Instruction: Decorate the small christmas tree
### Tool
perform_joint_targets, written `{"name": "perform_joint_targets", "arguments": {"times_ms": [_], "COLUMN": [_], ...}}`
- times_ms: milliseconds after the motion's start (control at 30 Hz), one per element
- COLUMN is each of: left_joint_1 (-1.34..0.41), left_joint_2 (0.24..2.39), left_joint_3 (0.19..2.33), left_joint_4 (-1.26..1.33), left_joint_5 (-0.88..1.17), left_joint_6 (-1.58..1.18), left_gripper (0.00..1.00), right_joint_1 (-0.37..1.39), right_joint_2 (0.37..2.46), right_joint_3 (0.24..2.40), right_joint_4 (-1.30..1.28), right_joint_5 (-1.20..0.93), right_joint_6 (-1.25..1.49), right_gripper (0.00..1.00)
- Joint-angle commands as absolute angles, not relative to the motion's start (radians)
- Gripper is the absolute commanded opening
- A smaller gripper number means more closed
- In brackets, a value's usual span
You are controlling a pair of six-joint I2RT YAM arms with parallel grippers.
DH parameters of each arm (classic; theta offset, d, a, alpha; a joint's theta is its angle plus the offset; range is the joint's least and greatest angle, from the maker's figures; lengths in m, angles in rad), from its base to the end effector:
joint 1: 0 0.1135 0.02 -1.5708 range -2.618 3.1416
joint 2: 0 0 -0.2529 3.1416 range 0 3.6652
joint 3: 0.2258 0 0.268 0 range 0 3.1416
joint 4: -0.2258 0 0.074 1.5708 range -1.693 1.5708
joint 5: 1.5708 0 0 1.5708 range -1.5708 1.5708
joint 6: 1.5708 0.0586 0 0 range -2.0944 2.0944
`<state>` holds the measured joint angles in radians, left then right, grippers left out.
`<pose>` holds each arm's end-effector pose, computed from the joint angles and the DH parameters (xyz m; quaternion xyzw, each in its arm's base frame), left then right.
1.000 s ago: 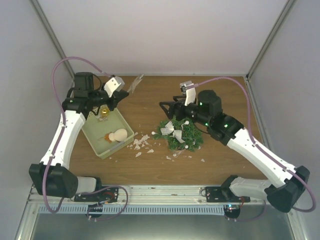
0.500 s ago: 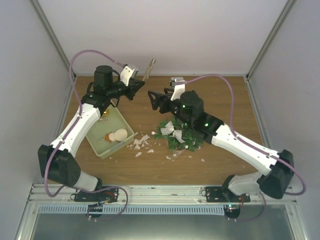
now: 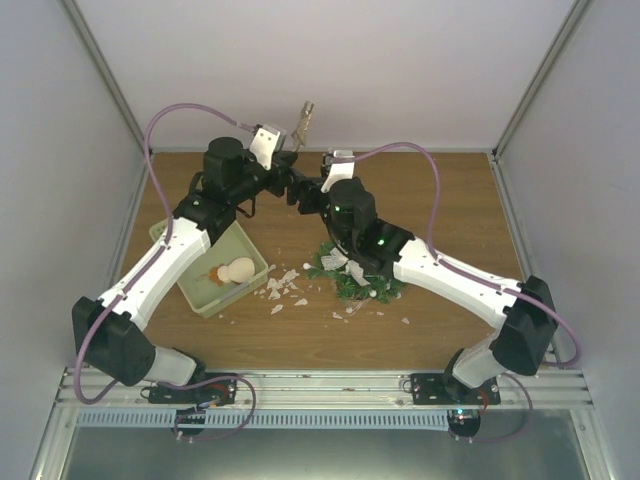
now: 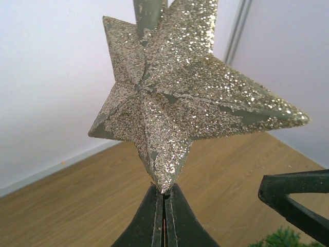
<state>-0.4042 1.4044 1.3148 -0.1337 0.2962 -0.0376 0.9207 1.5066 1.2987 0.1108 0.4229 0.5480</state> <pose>0.3339 -0.1614 0.3705 0.2314 0.7432 -0.2477 0.5768 0.2604 0.3027 0.3583 0.0044 0.7377 0.3249 0.5918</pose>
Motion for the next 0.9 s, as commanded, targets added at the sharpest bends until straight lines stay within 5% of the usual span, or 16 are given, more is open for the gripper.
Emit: {"name": "perform_joint_targets", "arguments": {"times_ms": [0,433,867], "left_joint_1": [-0.454,-0.464,-0.451], "left_joint_2": [1.402,1.368,1.332], "left_joint_3": [1.327,1.296,1.298], "left_joint_4": [-0.074,-0.088,-0.149], "left_joint_5": [0.171,0.141,0.359], "left_joint_6": [-0.048,-0.012,0.045], "left_gripper": [0.0,0.0,0.0], "right_joint_1": [0.938,0.939,0.892], "right_joint_2": [1.532,1.49,1.442], "right_joint_3": [1.335,1.311,1.308], "right_joint_4": [0.182,0.19,0.157], "right_joint_5": [0.508,0.589,0.557], "right_joint_6": [0.546,0.48,0.45], "right_gripper": [0.85,0.86,0.86]}}
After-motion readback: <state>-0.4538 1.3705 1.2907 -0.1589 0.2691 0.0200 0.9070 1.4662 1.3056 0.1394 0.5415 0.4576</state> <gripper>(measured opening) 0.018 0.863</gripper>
